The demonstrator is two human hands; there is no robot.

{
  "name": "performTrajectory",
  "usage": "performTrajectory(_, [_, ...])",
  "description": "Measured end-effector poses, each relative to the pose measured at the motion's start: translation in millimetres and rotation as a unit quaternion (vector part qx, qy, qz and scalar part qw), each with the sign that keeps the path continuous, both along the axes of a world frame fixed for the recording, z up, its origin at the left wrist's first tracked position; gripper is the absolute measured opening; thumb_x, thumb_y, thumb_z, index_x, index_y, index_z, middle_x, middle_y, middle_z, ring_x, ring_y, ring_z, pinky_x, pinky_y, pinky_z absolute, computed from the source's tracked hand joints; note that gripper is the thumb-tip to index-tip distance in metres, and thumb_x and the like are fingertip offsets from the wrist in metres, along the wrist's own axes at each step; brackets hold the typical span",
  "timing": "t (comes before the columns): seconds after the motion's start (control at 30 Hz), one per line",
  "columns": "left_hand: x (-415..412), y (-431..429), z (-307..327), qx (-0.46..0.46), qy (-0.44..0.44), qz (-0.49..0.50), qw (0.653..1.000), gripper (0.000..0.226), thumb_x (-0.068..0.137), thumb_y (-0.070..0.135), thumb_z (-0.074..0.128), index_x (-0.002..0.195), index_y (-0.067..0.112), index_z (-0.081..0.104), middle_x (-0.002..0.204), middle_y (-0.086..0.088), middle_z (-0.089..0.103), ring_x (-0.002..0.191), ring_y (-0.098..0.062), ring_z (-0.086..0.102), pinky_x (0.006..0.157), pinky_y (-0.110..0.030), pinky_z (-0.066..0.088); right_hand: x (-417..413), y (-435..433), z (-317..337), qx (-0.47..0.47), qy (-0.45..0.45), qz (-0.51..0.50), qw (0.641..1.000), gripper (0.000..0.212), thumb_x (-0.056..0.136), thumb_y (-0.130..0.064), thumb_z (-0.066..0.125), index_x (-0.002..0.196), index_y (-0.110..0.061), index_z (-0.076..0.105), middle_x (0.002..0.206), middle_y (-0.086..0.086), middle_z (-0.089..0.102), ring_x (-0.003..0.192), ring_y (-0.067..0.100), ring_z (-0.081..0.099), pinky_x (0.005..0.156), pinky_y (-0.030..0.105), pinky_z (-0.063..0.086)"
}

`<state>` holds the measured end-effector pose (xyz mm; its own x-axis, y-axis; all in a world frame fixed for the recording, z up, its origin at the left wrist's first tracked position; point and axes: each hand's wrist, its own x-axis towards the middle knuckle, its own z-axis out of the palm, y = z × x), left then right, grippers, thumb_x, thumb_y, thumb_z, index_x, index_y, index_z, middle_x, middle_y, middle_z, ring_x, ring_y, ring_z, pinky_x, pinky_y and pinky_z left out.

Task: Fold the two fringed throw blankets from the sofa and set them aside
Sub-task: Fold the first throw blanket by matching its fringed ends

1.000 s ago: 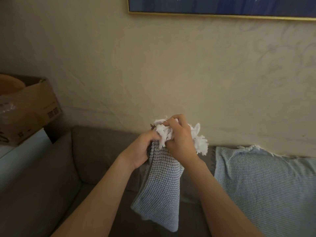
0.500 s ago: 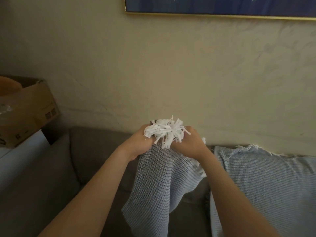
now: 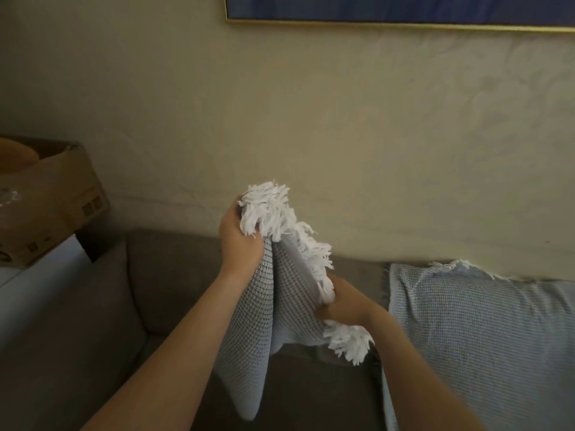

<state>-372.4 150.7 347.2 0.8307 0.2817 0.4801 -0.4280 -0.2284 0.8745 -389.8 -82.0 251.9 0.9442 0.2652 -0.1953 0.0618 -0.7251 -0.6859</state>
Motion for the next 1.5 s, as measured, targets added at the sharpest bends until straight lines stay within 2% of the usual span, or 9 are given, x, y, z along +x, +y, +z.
performTrajectory(0.13, [3.2,8.3,0.7,-0.060,0.005,0.059,0.996,0.048,0.096,-0.011,0.056,0.120,0.029,0.063,0.114,0.017,0.069,0.109,0.003,0.067,0.104,-0.027,0.054,2.2,-0.9,2.1,-0.083,0.040,-0.027,0.995,0.017,0.080,-0.027,0.078,0.086,-0.019,0.064,0.092,-0.001,0.070,0.075,0.008,0.062,0.068,0.029,0.054])
performTrajectory(0.23, [5.1,18.8,0.1,-0.078,0.002,0.083,0.993,0.059,0.094,-0.016,0.054,0.112,0.040,0.060,0.110,0.021,0.067,0.104,0.012,0.065,0.102,-0.024,0.053,4.8,-7.2,0.5,-0.088,0.009,-0.089,0.992,0.034,0.091,-0.021,0.069,0.065,-0.016,0.047,0.068,0.000,0.053,0.060,0.010,0.048,0.057,0.030,0.038])
performTrajectory(0.4, [12.9,27.3,-10.6,-0.030,-0.008,0.143,0.989,0.034,0.094,-0.004,0.061,0.118,0.020,0.067,0.109,0.009,0.070,0.105,-0.010,0.068,0.099,-0.034,0.056,8.4,-6.5,9.5,-0.032,-0.134,-0.178,0.974,0.032,0.086,-0.032,0.052,0.107,-0.013,0.065,0.106,0.013,0.075,0.102,0.041,0.069,0.080,0.044,0.055])
performTrajectory(0.5, [15.6,30.4,-22.9,-0.024,0.030,0.177,0.983,0.036,0.089,-0.008,0.064,0.121,0.008,0.069,0.113,-0.002,0.069,0.108,-0.020,0.065,0.096,-0.035,0.052,7.2,-6.9,22.8,0.008,-0.194,-0.215,0.957,0.016,0.083,-0.027,0.069,0.097,-0.021,0.066,0.086,0.001,0.076,0.080,0.021,0.070,0.069,0.036,0.053])
performTrajectory(0.63, [17.4,38.1,-36.3,-0.020,0.106,0.224,0.969,0.022,0.096,-0.002,0.063,0.117,0.001,0.071,0.115,-0.015,0.073,0.106,-0.029,0.066,0.092,-0.039,0.051,9.2,-22.9,37.1,-0.043,-0.067,-0.060,0.995,0.024,0.073,-0.033,0.080,0.077,-0.011,0.071,0.071,0.002,0.075,0.059,0.000,0.060,0.061,0.034,0.055])
performTrajectory(1.03, [14.3,32.3,-64.4,-0.004,0.114,0.233,0.966,0.018,0.089,-0.005,0.065,0.101,0.004,0.075,0.100,-0.016,0.077,0.095,-0.035,0.071,0.085,-0.041,0.055,12.2,-20.7,21.0,-0.267,-0.007,0.003,0.964,0.039,0.095,-0.016,0.065,0.131,-0.006,0.055,0.136,0.015,0.062,0.125,0.035,0.061,0.094,0.036,0.050])
performTrajectory(1.27, [13.3,43.3,-76.1,-0.009,0.170,0.166,0.971,0.031,0.098,0.004,0.063,0.126,0.014,0.072,0.121,-0.007,0.075,0.112,-0.024,0.068,0.102,-0.042,0.055,-3.2,-3.6,13.9,-0.202,-0.147,-0.185,0.950,0.031,0.091,-0.038,0.055,0.113,-0.019,0.065,0.103,0.007,0.074,0.097,0.036,0.071,0.080,0.040,0.056])
performTrajectory(1.37, [15.1,48.3,-79.7,-0.035,0.215,0.168,0.961,0.028,0.102,0.009,0.059,0.127,0.013,0.071,0.125,-0.009,0.073,0.112,-0.028,0.067,0.099,-0.041,0.054,-1.9,3.3,21.2,-0.078,-0.026,0.031,0.996,0.040,0.083,-0.060,0.066,0.097,-0.024,0.075,0.088,-0.008,0.075,0.090,0.018,0.074,0.080,0.032,0.056])
performTrajectory(1.5, [17.2,57.4,-88.7,-0.063,0.243,0.181,0.951,0.035,0.098,0.000,0.059,0.131,0.007,0.069,0.129,-0.018,0.071,0.122,-0.038,0.066,0.103,-0.043,0.054,0.0,1.0,39.2,-0.199,0.041,0.113,0.973,0.049,0.068,-0.059,0.089,0.107,-0.031,0.076,0.101,-0.012,0.078,0.095,0.011,0.073,0.090,0.034,0.059])
